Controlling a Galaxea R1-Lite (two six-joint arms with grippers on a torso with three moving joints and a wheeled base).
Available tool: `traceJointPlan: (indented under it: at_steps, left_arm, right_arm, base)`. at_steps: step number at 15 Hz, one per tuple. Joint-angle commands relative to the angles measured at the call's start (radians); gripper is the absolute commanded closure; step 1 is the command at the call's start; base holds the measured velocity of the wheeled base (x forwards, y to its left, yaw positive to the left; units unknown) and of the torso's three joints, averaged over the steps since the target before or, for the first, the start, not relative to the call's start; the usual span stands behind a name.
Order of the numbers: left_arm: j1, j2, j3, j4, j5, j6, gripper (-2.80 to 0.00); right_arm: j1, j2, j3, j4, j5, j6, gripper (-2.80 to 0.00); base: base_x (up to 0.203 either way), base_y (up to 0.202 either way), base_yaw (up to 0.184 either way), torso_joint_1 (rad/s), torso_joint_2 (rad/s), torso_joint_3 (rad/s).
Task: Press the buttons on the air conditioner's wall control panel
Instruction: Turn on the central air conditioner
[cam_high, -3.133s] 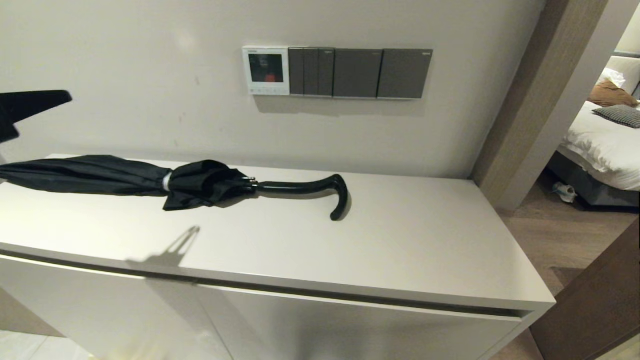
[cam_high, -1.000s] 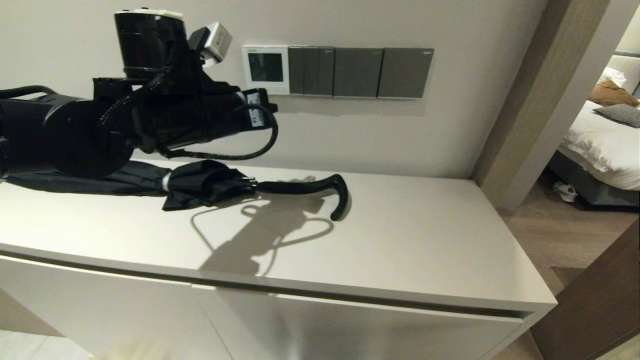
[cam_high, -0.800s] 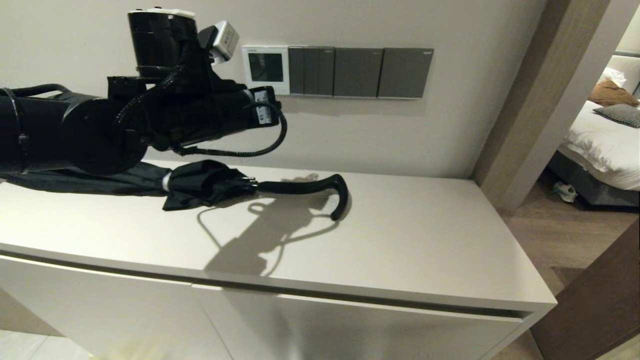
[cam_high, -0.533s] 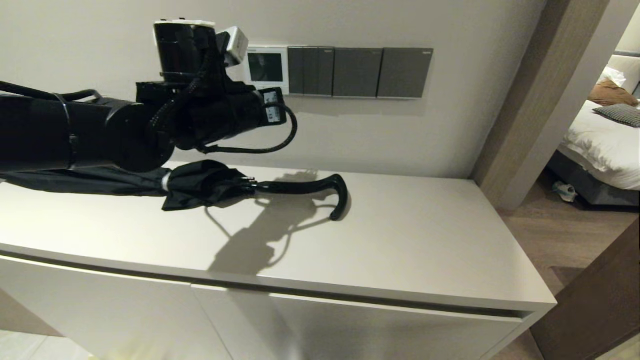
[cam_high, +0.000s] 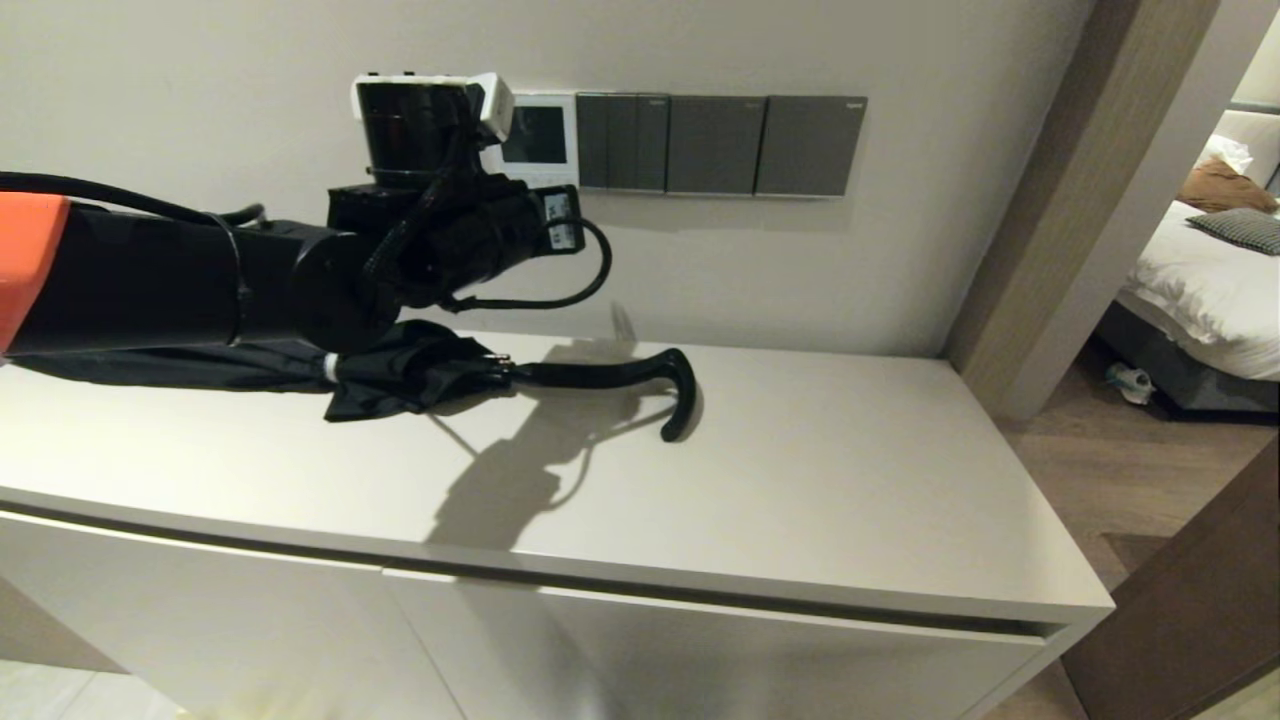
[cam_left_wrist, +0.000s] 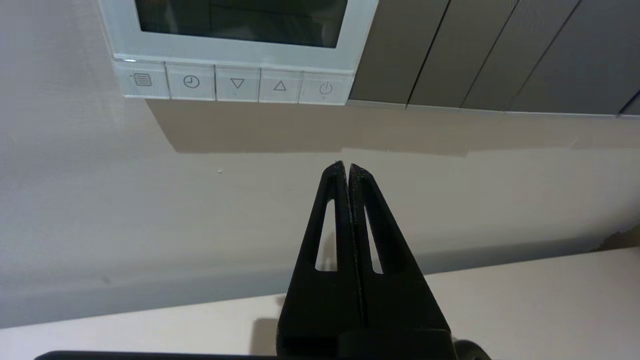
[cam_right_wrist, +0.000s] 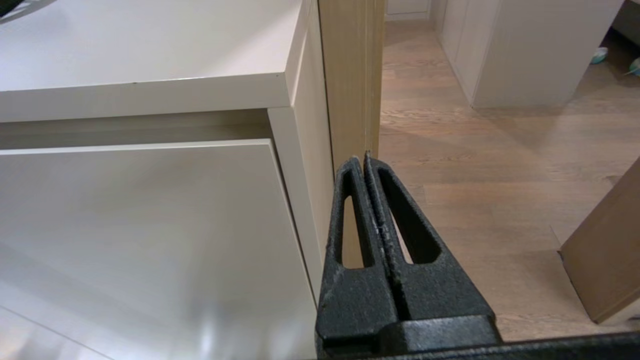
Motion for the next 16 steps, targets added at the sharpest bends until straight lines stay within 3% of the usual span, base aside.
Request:
traceJointPlan:
  at_steps: [1, 16]
  left_arm:
    - [0.0, 0.01, -0.012, -0.002, 0.001, -0.002, 0.0]
    - [0.004, 0.111, -0.152, 0.0, 0.004, 0.023, 0.0]
  right_arm:
    - [0.0, 0.001, 0.003, -0.002, 0.0, 0.0, 0.0]
    - [0.0, 0.001, 0.003, -0.002, 0.0, 0.0, 0.0]
  base:
    - [0.0, 0.0, 0.0, 0.0, 0.0, 0.0]
    - [0.0, 0.0, 0.0, 0.0, 0.0, 0.0]
